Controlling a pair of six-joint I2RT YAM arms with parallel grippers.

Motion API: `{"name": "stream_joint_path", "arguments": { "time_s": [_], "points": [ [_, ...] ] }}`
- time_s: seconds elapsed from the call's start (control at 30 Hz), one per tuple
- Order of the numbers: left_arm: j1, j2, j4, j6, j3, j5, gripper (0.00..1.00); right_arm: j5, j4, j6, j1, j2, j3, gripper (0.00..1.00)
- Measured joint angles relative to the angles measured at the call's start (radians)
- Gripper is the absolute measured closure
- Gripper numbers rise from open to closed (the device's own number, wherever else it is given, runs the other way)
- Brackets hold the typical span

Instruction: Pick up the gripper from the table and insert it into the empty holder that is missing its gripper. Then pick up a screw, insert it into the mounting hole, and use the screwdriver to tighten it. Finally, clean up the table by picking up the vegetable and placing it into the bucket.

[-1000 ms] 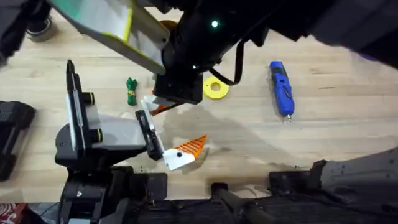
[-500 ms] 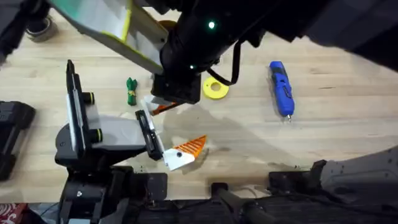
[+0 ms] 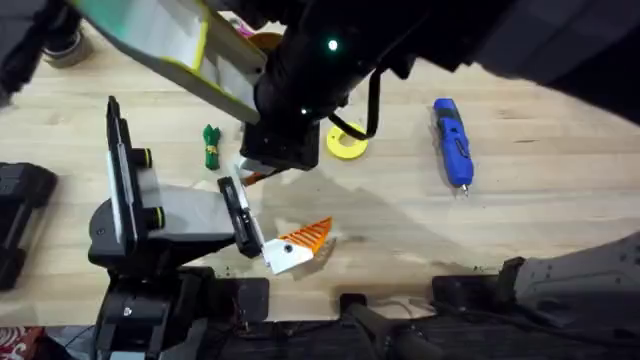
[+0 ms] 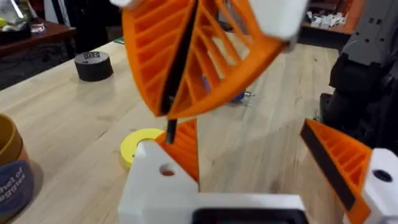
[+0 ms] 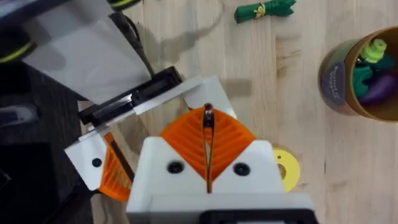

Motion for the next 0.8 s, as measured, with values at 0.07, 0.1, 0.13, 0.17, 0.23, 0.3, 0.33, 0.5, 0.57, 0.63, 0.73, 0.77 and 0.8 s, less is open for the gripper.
{"name": "stream_joint_path", "arguments": {
  "time_s": [0.07,0.1,0.13,0.17,0.23,0.3,0.33,0.5,0.57,0.63,0.73,0.77,0.8],
  "points": [
    [0.0,0.0,0.0,0.0,0.0,0.0,0.015,0.0,0.002,0.0,0.0,0.0,-0.007,0.995],
    [0.0,0.0,0.0,0.0,0.0,0.0,0.015,0.0,0.002,0.0,0.0,0.0,-0.011,0.995],
    [0.0,0.0,0.0,0.0,0.0,0.0,0.016,-0.001,0.001,0.0,0.0,0.0,-0.013,0.995],
    [0.0,0.0,0.0,0.0,0.0,0.0,0.015,-0.001,0.002,0.0,0.0,0.0,-0.015,0.995],
    [0.0,0.0,0.0,0.0,0.0,0.0,0.015,-0.004,0.005,0.0,0.0,0.0,-0.019,0.995],
    [0.0,0.0,0.0,0.0,0.0,0.0,0.015,-0.005,0.012,0.001,0.0,0.0,-0.025,0.995],
    [0.0,0.0,0.0,0.0,0.0,0.0,0.015,-0.005,0.019,0.004,0.0,0.0,-0.032,0.995],
    [0.0,0.0,0.0,0.0,0.0,0.0,0.015,-0.007,0.028,0.009,0.0,0.002,-0.053,0.995],
    [0.0,0.0,0.0,0.0,0.0,0.0,0.015,-0.007,0.034,0.011,0.0,0.002,-0.055,0.995],
    [0.0,0.0,0.0,0.0,0.0,0.0,0.015,-0.007,0.041,0.012,0.0,0.002,-0.055,0.995],
    [0.0,0.0,0.0,0.0,0.0,0.0,0.015,-0.007,0.049,0.015,0.0,0.002,-0.055,0.995],
    [0.0,0.0,0.0,0.0,0.0,0.0,0.015,-0.007,0.049,0.016,0.0,0.002,-0.055,0.995],
    [0.0,0.0,0.0,0.0,0.0,0.0,0.015,-0.007,0.049,0.015,0.0,0.002,-0.055,0.995]
  ]
}}
